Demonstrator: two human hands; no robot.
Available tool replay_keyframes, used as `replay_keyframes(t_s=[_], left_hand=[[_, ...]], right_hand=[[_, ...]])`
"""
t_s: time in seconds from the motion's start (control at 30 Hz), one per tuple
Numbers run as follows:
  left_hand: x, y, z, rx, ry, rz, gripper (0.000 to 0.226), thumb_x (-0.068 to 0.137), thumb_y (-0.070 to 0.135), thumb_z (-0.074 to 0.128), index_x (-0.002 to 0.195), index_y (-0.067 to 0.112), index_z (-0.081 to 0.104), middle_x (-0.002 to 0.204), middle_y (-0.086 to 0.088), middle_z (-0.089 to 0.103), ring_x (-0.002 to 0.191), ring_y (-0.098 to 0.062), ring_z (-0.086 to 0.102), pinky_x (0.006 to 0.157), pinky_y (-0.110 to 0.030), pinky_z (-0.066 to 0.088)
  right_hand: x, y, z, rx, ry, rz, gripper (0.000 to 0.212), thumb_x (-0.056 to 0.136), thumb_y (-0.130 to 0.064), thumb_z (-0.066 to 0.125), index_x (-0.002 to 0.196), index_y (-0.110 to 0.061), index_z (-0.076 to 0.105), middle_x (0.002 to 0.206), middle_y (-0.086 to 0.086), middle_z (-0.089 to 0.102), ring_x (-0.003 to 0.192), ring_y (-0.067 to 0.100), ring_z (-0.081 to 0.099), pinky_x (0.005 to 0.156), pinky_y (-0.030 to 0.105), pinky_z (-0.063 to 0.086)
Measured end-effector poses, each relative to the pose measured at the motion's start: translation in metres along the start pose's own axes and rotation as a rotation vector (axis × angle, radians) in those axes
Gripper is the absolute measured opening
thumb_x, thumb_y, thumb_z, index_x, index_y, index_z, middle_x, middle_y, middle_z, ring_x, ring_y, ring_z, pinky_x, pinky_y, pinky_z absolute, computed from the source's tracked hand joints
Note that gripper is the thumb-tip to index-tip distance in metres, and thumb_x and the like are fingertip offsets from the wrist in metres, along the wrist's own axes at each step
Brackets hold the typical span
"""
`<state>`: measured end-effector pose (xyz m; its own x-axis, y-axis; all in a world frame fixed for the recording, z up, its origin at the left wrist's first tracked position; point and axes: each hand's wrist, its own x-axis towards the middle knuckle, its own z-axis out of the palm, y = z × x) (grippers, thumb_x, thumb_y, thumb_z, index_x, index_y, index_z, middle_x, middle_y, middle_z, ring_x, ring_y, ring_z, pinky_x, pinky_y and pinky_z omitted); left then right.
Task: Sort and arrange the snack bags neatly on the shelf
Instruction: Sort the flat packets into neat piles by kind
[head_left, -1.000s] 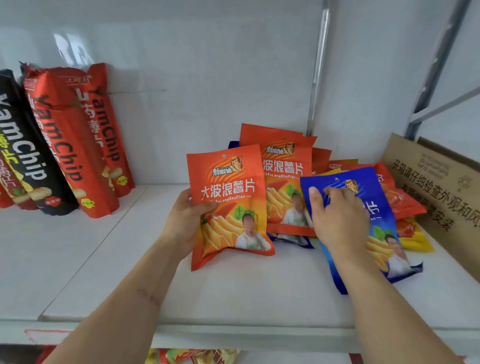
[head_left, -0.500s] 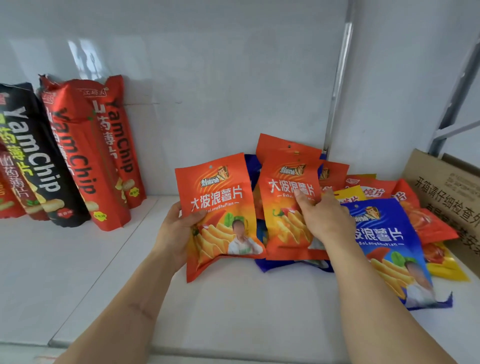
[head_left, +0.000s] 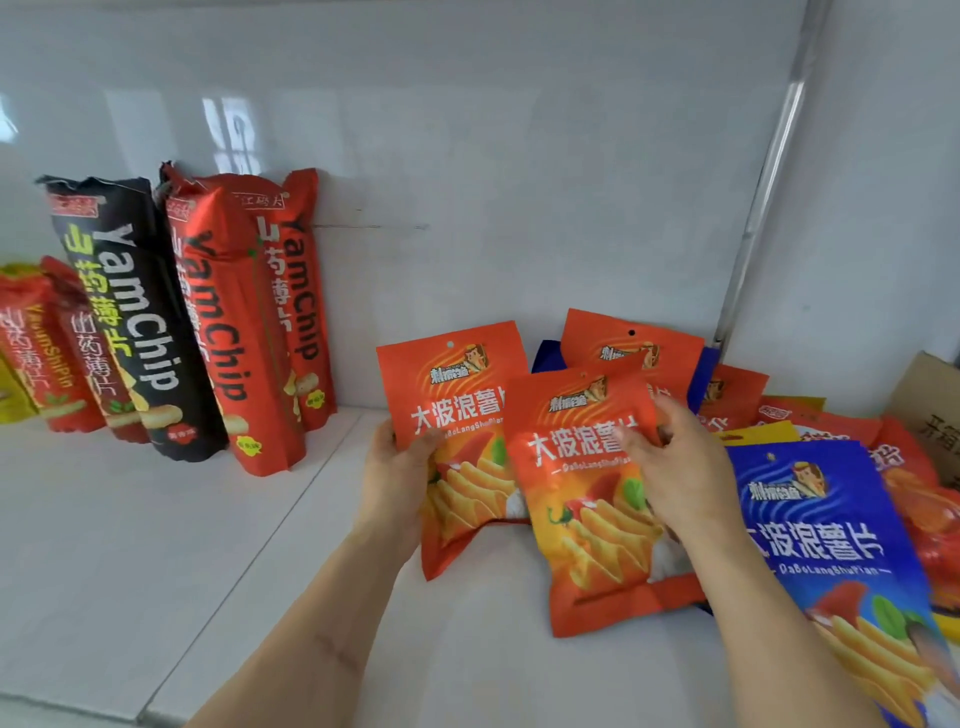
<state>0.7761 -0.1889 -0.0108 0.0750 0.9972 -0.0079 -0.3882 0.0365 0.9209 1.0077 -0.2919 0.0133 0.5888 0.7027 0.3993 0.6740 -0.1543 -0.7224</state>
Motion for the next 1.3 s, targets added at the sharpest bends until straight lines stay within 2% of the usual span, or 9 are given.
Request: replay_keyframes(t_s=[0.07, 0.23, 0.4, 0.5, 0.6, 0.77, 0.97, 1.17, 1.3], left_hand=[[-0.006, -0.001, 0.004, -0.071, -0.009, -0.045, 0.021, 0.098, 0.027, 0.061, 0.116, 0.015, 0.062, 0.100, -0.007, 0.077, 0.087, -0.026, 0.076, 0.076, -0.042, 0.060], [-0.013, 0.001, 0.004, -0.237, -0.164, -0.177, 0.055, 0.094, 0.059, 0.053, 0.132, 0.020, 0.061, 0.122, -0.010, 0.071, 0.111, -0.032, 0.069, 0.100, -0.056, 0.050], [-0.020, 0.003, 0.006, -0.188, -0.214, -0.072, 0.037, 0.091, 0.031, 0.065, 0.126, 0.022, 0.059, 0.114, -0.013, 0.073, 0.103, -0.034, 0.071, 0.088, -0.053, 0.057], [-0.018, -0.002, 0.008, -0.105, -0.175, -0.044, 0.031, 0.094, 0.017, 0.066, 0.123, 0.022, 0.058, 0.109, -0.012, 0.075, 0.097, -0.035, 0.073, 0.084, -0.053, 0.059], [-0.011, -0.004, 0.007, -0.039, -0.108, -0.015, 0.022, 0.097, 0.013, 0.060, 0.118, 0.021, 0.060, 0.099, -0.007, 0.077, 0.086, -0.029, 0.076, 0.074, -0.044, 0.061], [0.012, 0.003, -0.008, 0.026, -0.046, 0.010, 0.022, 0.097, 0.012, 0.059, 0.118, 0.020, 0.062, 0.103, -0.010, 0.077, 0.090, -0.031, 0.075, 0.080, -0.049, 0.060], [0.029, 0.008, -0.015, 0.056, -0.021, -0.008, 0.020, 0.098, 0.019, 0.060, 0.118, 0.020, 0.059, 0.104, -0.010, 0.076, 0.091, -0.033, 0.075, 0.083, -0.055, 0.059], [0.033, -0.001, -0.005, 0.068, -0.046, 0.010, 0.019, 0.099, 0.018, 0.058, 0.117, 0.023, 0.060, 0.103, -0.006, 0.077, 0.089, -0.029, 0.075, 0.081, -0.051, 0.060], [0.034, -0.003, -0.004, 0.058, -0.041, 0.013, 0.022, 0.100, 0.018, 0.057, 0.122, 0.023, 0.059, 0.103, -0.005, 0.077, 0.087, -0.027, 0.076, 0.077, -0.048, 0.061]], right_hand=[[-0.002, -0.009, 0.010, 0.011, -0.005, -0.014, 0.051, 0.089, -0.042, 0.068, 0.133, -0.021, 0.055, 0.113, -0.004, 0.067, 0.101, 0.018, 0.064, 0.078, 0.028, 0.047], [-0.005, -0.029, 0.033, 0.089, -0.057, 0.011, 0.044, 0.090, -0.036, 0.069, 0.129, -0.022, 0.055, 0.098, -0.012, 0.067, 0.085, 0.009, 0.065, 0.065, 0.023, 0.048], [-0.012, -0.042, 0.053, 0.125, -0.042, 0.042, 0.059, 0.088, -0.041, 0.070, 0.138, -0.021, 0.048, 0.101, -0.004, 0.068, 0.090, 0.018, 0.067, 0.074, 0.035, 0.056], [-0.013, -0.042, 0.058, 0.146, -0.040, 0.070, 0.055, 0.088, -0.039, 0.071, 0.135, -0.020, 0.050, 0.086, -0.014, 0.058, 0.077, 0.004, 0.059, 0.059, 0.014, 0.041], [-0.016, -0.040, 0.057, 0.197, -0.061, 0.038, 0.048, 0.089, -0.045, 0.067, 0.129, -0.022, 0.054, 0.085, -0.016, 0.057, 0.076, -0.004, 0.054, 0.059, 0.010, 0.036], [0.002, -0.020, 0.025, 0.147, 0.130, 0.047, 0.048, 0.094, -0.049, 0.057, 0.130, -0.018, 0.058, 0.109, -0.003, 0.066, 0.093, 0.011, 0.059, 0.070, 0.023, 0.041], [0.025, 0.012, -0.003, 0.057, 0.293, 0.118, 0.051, 0.096, -0.047, 0.055, 0.135, -0.015, 0.053, 0.129, 0.007, 0.059, 0.116, 0.025, 0.056, 0.090, 0.038, 0.047], [0.037, 0.035, -0.001, -0.170, 0.070, 0.420, 0.090, 0.082, -0.081, 0.039, 0.140, -0.012, 0.042, 0.133, 0.015, 0.056, 0.122, 0.040, 0.053, 0.100, 0.054, 0.044], [0.036, 0.026, 0.002, -0.154, 0.117, 0.374, 0.085, 0.082, -0.073, 0.053, 0.141, -0.014, 0.041, 0.133, 0.013, 0.057, 0.122, 0.038, 0.054, 0.098, 0.052, 0.045]])
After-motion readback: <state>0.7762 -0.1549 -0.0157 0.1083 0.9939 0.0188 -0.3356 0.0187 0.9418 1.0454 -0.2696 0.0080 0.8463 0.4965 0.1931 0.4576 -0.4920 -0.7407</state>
